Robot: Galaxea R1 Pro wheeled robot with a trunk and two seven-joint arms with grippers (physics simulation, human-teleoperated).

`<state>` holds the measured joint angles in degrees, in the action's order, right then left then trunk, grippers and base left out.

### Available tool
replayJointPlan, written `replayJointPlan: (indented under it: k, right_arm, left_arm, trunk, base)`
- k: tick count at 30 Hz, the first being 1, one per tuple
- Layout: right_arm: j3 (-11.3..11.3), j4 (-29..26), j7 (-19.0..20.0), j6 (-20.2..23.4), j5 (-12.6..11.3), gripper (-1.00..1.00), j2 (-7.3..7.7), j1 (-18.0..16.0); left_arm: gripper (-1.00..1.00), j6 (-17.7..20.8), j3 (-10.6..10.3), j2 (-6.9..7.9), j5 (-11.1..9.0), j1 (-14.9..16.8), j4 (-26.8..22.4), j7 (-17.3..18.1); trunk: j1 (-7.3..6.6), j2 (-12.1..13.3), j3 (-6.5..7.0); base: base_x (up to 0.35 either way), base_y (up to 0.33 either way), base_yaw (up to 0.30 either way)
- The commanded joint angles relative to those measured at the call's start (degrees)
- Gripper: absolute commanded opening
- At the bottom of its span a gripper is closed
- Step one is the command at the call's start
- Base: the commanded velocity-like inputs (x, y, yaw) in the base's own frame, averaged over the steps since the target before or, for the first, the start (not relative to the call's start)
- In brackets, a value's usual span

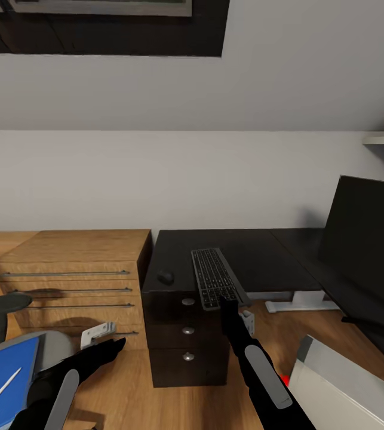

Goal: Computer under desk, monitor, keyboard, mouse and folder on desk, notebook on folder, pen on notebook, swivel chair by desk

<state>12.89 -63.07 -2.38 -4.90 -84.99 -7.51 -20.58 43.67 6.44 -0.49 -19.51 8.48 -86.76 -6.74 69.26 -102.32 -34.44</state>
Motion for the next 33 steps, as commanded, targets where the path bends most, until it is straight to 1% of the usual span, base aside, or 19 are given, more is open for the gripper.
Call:
replayJointPlan:
  k: [1, 6, 11, 18, 28, 33]
  right_arm:
    - [0.11, 0.05, -2.02, -0.46, -0.97, -1.0, 0.04, -0.02]
    - [0.11, 0.05, -2.02, -0.46, -0.97, -1.0, 0.04, 0.0]
    - [0.11, 0.05, -2.02, -0.46, -0.97, -1.0, 0.04, 0.0]
    - [0.11, 0.05, -2.02, -0.46, -0.97, -1.0, 0.04, 0.0]
    - [0.11, 0.05, -2.02, -0.46, -1.01, -1.0, 0.04, 0.0]
    - [0.11, 0.0, -2.02, -0.46, -0.98, -1.0, 0.04, 0.01]
  left_arm:
    - [1.0, 0.28, 0.06, -0.04, -0.65, 0.04, -0.07, -0.47]
    - [1.0, 0.28, 0.06, -0.04, -0.63, 0.04, -0.07, -0.47]
    - [1.0, 0.28, 0.06, 0.01, -0.67, 0.04, -0.07, -0.47]
    - [1.0, 0.28, 0.06, 0.02, -0.7, 0.04, -0.21, -0.47]
    - [1.0, 0.28, 0.04, -0.12, -0.69, 0.04, -0.25, -0.47]
    - [1.0, 0.28, 0.05, -0.13, -0.7, 0.04, -0.25, -0.47]
  trunk:
    - [0.02, -0.02, -0.07]
    - [0.02, -0.02, -0.07]
    - [0.02, -0.02, -0.07]
    - [0.02, -0.02, -0.07]
    - [2.22, -4.03, -1.87]
    - [2.22, -4.03, -1.87]
  base:
    - [0.128, 0.0, 0.0]
    - [0.051, 0.0, 0.0]
    - [0.154, 0.0, 0.0]
    - [0.02, 0.0, 0.0]
    - [0.0, 0.0, 0.0]
    - [0.0, 0.0, 0.0]
